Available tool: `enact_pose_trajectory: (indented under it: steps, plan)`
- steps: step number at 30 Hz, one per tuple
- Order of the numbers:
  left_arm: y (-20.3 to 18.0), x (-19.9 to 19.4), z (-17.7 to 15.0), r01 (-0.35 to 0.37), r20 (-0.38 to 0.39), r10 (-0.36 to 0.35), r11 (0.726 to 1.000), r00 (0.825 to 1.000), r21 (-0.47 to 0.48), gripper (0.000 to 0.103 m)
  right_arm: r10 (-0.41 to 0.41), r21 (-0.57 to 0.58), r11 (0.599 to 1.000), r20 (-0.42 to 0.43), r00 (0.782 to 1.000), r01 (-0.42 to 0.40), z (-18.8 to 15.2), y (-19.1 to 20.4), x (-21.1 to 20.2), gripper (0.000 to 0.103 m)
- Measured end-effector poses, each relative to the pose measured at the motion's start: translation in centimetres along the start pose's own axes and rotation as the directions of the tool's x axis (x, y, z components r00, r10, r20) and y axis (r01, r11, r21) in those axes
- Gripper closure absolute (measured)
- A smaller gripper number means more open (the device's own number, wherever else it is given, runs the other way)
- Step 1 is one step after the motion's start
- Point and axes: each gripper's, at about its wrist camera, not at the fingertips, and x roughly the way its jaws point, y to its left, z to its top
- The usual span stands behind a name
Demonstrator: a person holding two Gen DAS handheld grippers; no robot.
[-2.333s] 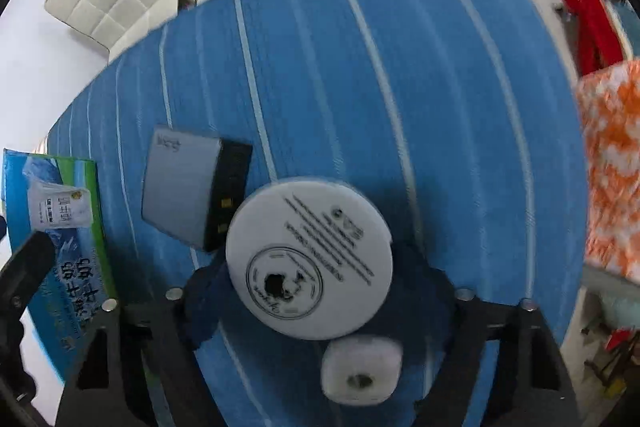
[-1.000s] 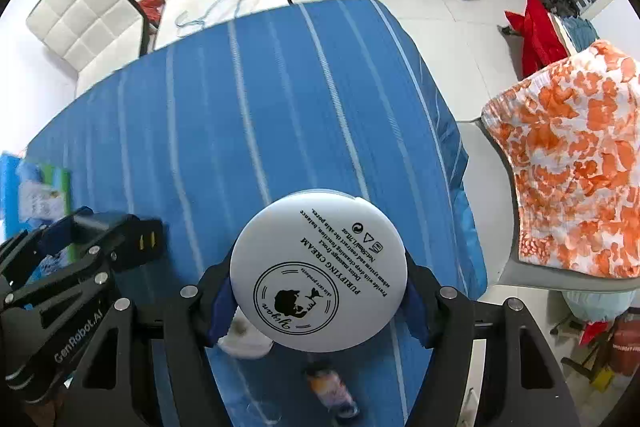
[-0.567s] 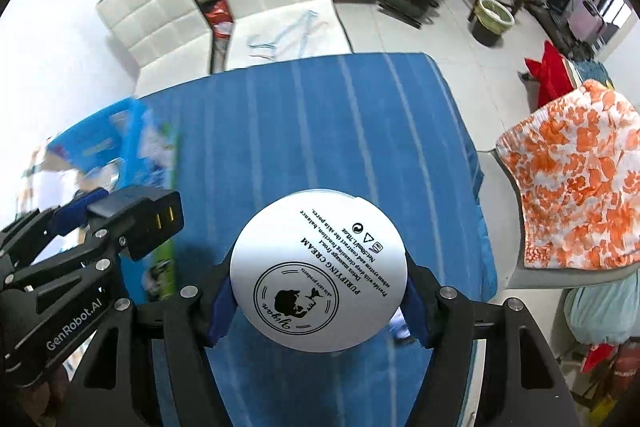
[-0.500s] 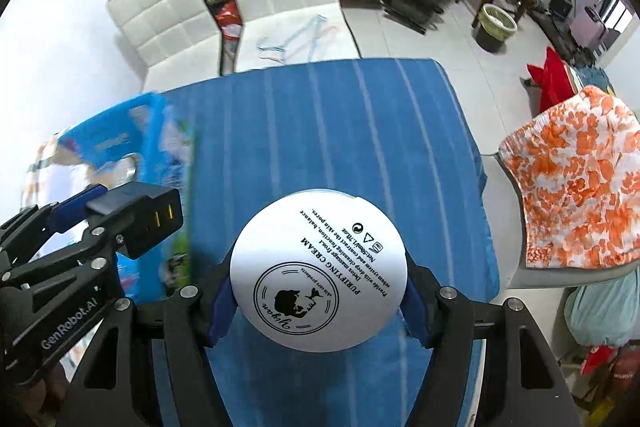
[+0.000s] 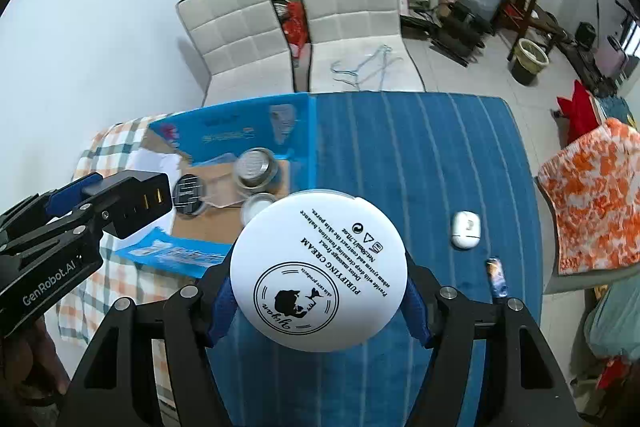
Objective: Organize rigid objects
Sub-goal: 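Lift the charger with the left tool while the right tool carries the cream jar toward the blue box, then lower the charger into the blue box with left tool while right tool places cream jar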
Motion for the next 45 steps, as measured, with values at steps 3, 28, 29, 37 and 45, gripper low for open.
enact_pose_trajectory:
  steps: [3,28,29,37,45]
  plan:
    - [1.7,-0.8,-0.5,-0.011,0.012,0.011,1.0,1.0,-0.007,0.052,0.008,-0.017,1.0,0.007,1.0,-0.008,0.3,2.7,-0.4,0.033]
    - [12.6,14.6,-4.1,0.122,-0.336,-0.172,0.979,0.926,-0.165,0.052,0.15,0.143,0.983,-0.268,0.952,-0.114,1.2,8.0,18.1,0.033]
    - [12.8,15.5,-4.3,0.118,-0.351,-0.171,0.979,0.921,-0.165,0.052,0.148,0.145,0.983,-0.285,0.947,-0.11,1.1,8.4,19.5,0.033]
    - [13.0,20.4,-5.9,0.116,-0.45,-0.168,0.983,0.877,-0.141,0.052,0.168,0.223,0.971,-0.396,0.903,-0.083,0.9,10.6,27.3,0.033]
    - [12.1,21.6,-5.9,0.13,-0.476,-0.16,0.987,0.865,-0.097,0.051,0.203,0.287,0.955,-0.462,0.863,-0.071,0.8,11.8,31.4,0.032]
